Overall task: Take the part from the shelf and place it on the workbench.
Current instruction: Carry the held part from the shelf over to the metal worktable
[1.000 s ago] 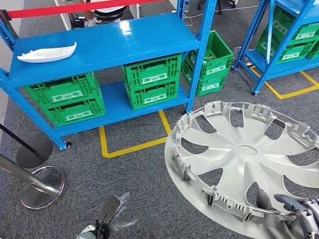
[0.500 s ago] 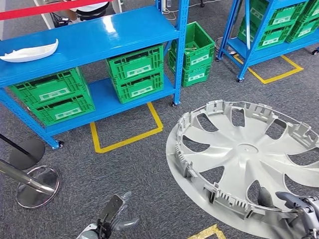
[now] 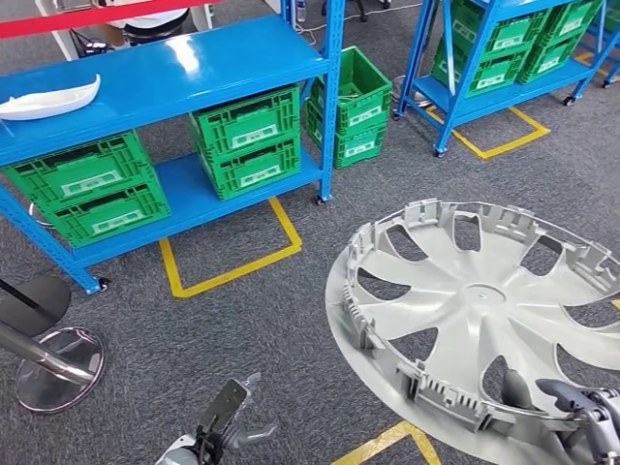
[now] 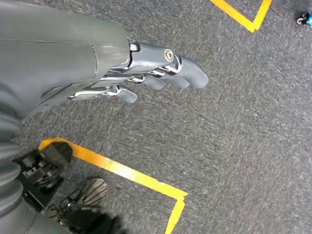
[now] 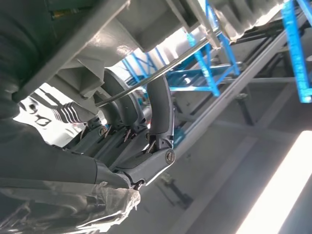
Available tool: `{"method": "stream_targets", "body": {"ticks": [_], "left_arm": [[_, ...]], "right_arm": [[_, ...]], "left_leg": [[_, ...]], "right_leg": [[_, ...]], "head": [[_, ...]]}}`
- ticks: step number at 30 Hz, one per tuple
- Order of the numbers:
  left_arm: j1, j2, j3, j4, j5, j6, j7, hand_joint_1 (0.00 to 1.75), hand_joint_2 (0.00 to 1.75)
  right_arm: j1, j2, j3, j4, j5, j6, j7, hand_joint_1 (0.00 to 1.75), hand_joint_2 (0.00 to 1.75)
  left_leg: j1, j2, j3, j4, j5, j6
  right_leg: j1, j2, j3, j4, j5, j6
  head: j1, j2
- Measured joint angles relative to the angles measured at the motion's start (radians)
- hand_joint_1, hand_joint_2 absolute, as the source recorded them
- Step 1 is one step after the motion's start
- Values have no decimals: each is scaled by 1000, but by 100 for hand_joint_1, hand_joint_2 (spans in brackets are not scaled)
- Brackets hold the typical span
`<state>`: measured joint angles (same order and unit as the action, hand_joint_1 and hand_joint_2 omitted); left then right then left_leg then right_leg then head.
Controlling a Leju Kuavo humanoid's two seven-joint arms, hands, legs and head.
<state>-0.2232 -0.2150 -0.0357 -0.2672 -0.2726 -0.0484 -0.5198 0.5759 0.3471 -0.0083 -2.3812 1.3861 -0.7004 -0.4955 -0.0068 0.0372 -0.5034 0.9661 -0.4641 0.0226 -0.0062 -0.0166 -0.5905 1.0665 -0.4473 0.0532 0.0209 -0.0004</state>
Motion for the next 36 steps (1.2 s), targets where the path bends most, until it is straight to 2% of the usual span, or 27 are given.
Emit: {"method": "stream_targets", "body": {"ticks": [1, 2, 5, 6, 7, 8, 10, 11, 12, 13, 15, 16, 18, 20, 21, 22, 23, 25, 26, 27, 28, 30, 31, 32, 33, 36], "left_arm": [[-1, 0, 0, 0, 0, 3, 2, 0, 175], [-2, -1, 0, 0, -1, 5, 4, 0, 175], [-3, -3, 0, 0, -3, 7, 6, 0, 175], [-4, -4, 0, 0, -4, 8, 6, 0, 175], [-4, -4, 0, 0, -6, 8, 7, 0, 175], [-3, -4, 0, 0, -7, 9, 7, 0, 175], [-1, -3, 0, 0, -9, 12, 9, 0, 175], [0, -3, 1, 0, -9, 13, 10, 0, 175], [1, -3, 1, 0, -9, 15, 10, 0, 175], [2, -3, 1, 0, -9, 17, 11, 0, 175], [2, -3, 1, 0, -10, 21, 12, 0, 175], [2, -2, 1, 0, -11, 23, 12, 0, 175], [4, -2, 1, 0, -12, 25, 14, 0, 175], [7, -2, 1, 0, -18, 25, 18, 0, 175], [8, -1, 1, 0, -22, 24, 21, 0, 175], [8, 0, 2, 0, -24, 22, 26, 0, 175], [9, 2, 4, 0, -22, 17, 32, 0, 175], [12, 9, 12, 0, -9, 6, 43, 0, 175], [14, 12, 17, 0, -2, 2, 47, 0, 175], [15, 16, 21, 0, 1, -2, 49, 0, 175], [16, 18, 23, 0, 3, -4, 49, 0, 175], [15, 20, 27, 0, 4, -7, 50, 0, 175], [14, 21, 28, 0, 4, -6, 54, 0, 175], [14, 22, 29, 0, 2, -4, 58, 0, 175], [13, 24, 30, 0, 0, -2, 64, 0, 175], [10, 26, 30, 0, -12, 4, 78, 0, 175]], "right_arm": [[0, 0, 1, -1, 3, 0, 3, 175, 175], [0, 0, 2, -3, 6, 0, 6, 175, 175], [1, 0, 5, -5, 12, 0, 9, 175, 175], [1, 0, 6, -6, 12, 0, 11, 175, 175], [1, 0, 7, -7, 14, 0, 13, 175, 175], [1, 1, 9, -8, 17, 0, 16, 175, 175], [1, 2, 12, -9, 25, 0, 22, 175, 175], [2, 2, 13, -10, 28, 0, 25, 175, 175], [2, 2, 14, -10, 30, 0, 27, 175, 175], [3, 2, 15, -10, 31, 0, 30, 175, 175], [3, 2, 19, -10, 37, 0, 40, 175, 175], [4, 2, 21, -11, 41, 0, 47, 175, 175], [6, 2, 24, -12, 47, 0, 58, 175, 175], [12, 2, 26, -14, 50, 0, 66, 175, 175], [16, 2, 26, -16, 51, 0, 70, 175, 175], [19, 2, 27, -18, 54, 0, 75, 175, 175], [21, 2, 29, -19, 57, 0, 81, 175, 175], [23, 2, 34, -20, 66, 0, 91, 175, 175], [24, 2, 36, -20, 69, 0, 95, 175, 175], [26, 2, 37, -20, 71, 0, 99, 175, 175], [28, 2, 38, -20, 73, 0, 101, 175, 175], [29, 2, 39, -21, 76, 0, 107, 175, 175], [29, 2, 41, -21, 80, 0, 114, 175, 175], [27, 2, 43, -22, 85, 0, 125, 175, 175], [26, 2, 47, -23, 91, 0, 137, 175, 175], [24, 2, 58, -24, 105, 0, 170, 175, 175]], "left_leg": [[-2, 3, -3, 3, 1, -4], [-4, 6, -6, 5, 2, -9], [-4, 13, -13, 9, 4, -24], [-4, 7, -19, 22, -9, -29], [-3, -2, -34, 55, -34, -35], [-1, -13, -60, 111, -70, -40], [1, -26, -122, 248, -137, -44], [1, -29, -142, 290, -147, -45], [1, -30, -143, 294, -136, -43], [1, -33, -125, 259, -108, -41], [1, -51, -57, 124, -38, -33], [2, -62, -29, 64, -18, -30], [0, -76, -9, 12, -9, -22], [1, -68, -13, 9, -3, -12], [3, -63, -14, 7, 1, -7], [6, -57, -14, 5, 5, -2], [8, -50, -15, 4, 7, 0], [8, -34, -17, 4, 8, 2], [8, -25, -18, 4, 8, 3], [8, -17, -18, 4, 8, 2], [8, -10, -18, 4, 8, 2], [7, 1, -16, 6, 7, -3], [5, 5, -15, 8, 5, -8], [3, 9, -16, 11, 5, -13], [0, 12, -17, 11, 6, -19], [1, 16, -21, 15, 2, -33]], "right_leg": [[2, -6, 26, -43, 5, -5], [4, -9, 35, -61, 3, -11], [5, 4, 25, -61, 12, -29], [3, 8, 22, -63, 15, -35], [0, 12, 18, -65, 19, -41], [-1, 15, 13, -65, 23, -46], [-2, 25, 1, -65, 31, -50], [-1, 31, -5, -64, 34, -50], [-1, 37, -9, -64, 38, -48], [-1, 44, -12, -64, 42, -47], [-1, 56, -17, -62, 48, -41], [1, 62, -21, -60, 51, -37], [1, 71, -32, -58, 59, -26], [-2, 79, -40, -60, 66, -14], [-2, 75, -45, -53, 60, -9], [-2, 66, -57, -29, 43, -5], [-3, 53, -79, 20, 13, 0], [-4, 30, -135, 160, -59, 9], [-5, 25, -155, 215, -80, 13], [-6, 22, -156, 233, -83, 15], [-7, 20, -137, 210, -68, 16], [-7, -1, -51, 72, -18, 17], [-6, -9, -13, 7, -1, 12], [-5, -16, 12, -36, 7, 6], [-3, -17, 18, -50, 5, -3], [-2, 2, 11, -50, 12, -28]], "head": [[-1, 0], [-1, 0], [-1, 0], [-3, 0], [-4, 0], [-5, 0], [-6, 0], [-5, 0], [-6, 0], [-6, 0], [-6, 0], [-5, 0], [-4, 0], [-5, 0], [-3, 0], [1, 0], [4, 0], [11, 0], [11, 0], [11, 0], [11, 0], [11, 0], [11, 0], [10, 0], [10, 0], [9, 0]]}}
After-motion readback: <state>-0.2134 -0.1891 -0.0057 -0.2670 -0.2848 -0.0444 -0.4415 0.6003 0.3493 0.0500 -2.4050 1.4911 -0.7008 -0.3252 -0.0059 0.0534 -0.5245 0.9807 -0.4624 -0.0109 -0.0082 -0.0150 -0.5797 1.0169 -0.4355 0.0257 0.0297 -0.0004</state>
